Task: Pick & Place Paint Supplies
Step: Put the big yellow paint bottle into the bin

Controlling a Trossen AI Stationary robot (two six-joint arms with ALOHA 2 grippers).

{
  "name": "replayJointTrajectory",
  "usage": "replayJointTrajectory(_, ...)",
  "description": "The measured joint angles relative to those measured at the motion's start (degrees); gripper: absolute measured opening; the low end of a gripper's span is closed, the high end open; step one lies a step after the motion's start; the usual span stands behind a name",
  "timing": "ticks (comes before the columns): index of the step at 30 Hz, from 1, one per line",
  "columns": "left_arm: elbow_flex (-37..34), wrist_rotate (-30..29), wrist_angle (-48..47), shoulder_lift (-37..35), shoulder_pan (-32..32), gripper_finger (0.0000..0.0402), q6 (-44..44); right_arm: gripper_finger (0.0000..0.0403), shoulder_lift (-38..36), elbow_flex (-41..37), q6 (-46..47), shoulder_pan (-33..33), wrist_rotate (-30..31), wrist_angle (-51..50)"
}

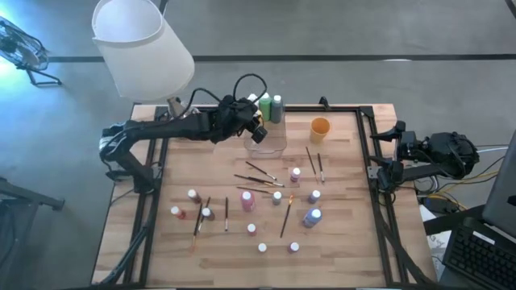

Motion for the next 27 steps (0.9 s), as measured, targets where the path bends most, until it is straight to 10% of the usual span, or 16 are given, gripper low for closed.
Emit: replayJointTrajectory(27,0.06,4.33,0.62,6.70,7.88,0.0128,-2.71,0.0364,0.00,0.00,0.00,0.02,0.01,-0.02)
